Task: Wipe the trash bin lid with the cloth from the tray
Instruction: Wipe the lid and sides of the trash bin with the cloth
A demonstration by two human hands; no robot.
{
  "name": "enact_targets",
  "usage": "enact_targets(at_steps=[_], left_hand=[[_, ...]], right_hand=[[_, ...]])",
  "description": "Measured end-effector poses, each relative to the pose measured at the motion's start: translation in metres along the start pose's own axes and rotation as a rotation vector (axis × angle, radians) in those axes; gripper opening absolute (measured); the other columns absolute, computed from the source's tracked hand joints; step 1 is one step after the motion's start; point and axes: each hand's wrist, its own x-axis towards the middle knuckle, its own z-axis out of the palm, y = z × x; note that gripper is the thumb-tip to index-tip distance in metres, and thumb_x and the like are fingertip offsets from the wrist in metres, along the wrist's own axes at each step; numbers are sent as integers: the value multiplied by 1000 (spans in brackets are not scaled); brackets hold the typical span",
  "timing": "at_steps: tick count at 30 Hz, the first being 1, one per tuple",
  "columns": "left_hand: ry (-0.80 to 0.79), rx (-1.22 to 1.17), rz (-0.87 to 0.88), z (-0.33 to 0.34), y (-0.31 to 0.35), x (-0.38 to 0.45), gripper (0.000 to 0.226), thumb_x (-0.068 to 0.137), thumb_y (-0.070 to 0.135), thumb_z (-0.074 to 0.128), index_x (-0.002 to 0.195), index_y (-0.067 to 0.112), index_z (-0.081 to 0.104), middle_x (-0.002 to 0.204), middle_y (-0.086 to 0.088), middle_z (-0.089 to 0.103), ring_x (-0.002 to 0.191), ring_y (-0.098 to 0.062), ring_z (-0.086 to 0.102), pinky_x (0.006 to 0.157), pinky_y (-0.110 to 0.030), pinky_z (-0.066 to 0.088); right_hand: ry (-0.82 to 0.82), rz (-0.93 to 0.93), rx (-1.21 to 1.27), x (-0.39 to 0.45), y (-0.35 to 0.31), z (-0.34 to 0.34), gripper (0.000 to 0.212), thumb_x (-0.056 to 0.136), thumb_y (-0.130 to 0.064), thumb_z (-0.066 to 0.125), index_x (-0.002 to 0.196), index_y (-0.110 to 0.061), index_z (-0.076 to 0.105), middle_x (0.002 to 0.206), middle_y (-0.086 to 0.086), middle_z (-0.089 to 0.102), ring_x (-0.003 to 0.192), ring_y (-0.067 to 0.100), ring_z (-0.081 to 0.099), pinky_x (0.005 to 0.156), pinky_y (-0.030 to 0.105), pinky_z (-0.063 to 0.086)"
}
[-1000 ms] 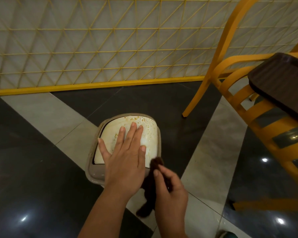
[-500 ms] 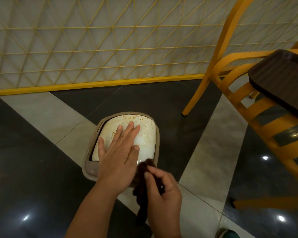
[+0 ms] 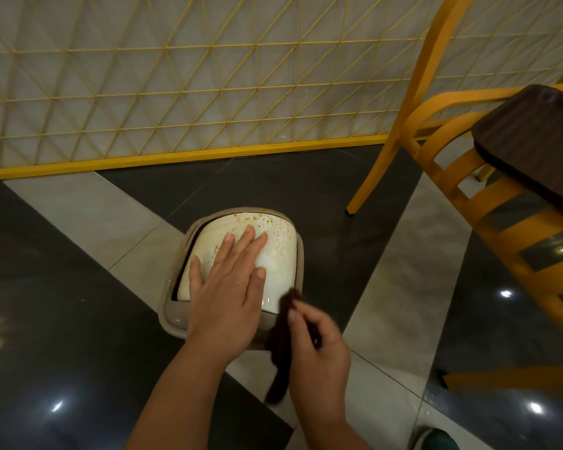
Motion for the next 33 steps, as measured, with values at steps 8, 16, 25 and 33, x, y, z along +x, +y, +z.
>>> enact_targets(at_steps=[8,16,25,33], left_hand=[[-41,19,-25,-8,2,3,48,98,41,15,145,48,8,155,25,-4,140,4,-13,108,-42,-26],[14,194,-85,0,-1,2,78,77,66,-7,147,33,-13,158,13,-10,143,-5,-11,108,-50,-22],[19,215,-103,1,1,4,67,88,60,2,147,33,-13,158,12,-8,144,-7,-9,110,-54,-19],[44,203,-104,2,0,4,77,78,66,-4,148,33,-9,159,12,-5,144,-7,-7,110,-54,-17]], right_hand=[[0,83,-64,22,6,-1,18,90,-22,61,93,-38,69,102,-14,66,100,7,62,86,28,55],[-10,70,-189,35,-2,-9,20,89,-21,63,102,-36,62,97,-13,66,92,6,64,84,33,57],[-90,253,-200,-8,6,-11,22,88,-16,64,75,-32,71,79,-7,71,81,12,68,82,40,58],[8,192,-215,27,-10,-3,14,90,-18,62,83,-26,71,79,-8,71,73,9,68,61,22,56]])
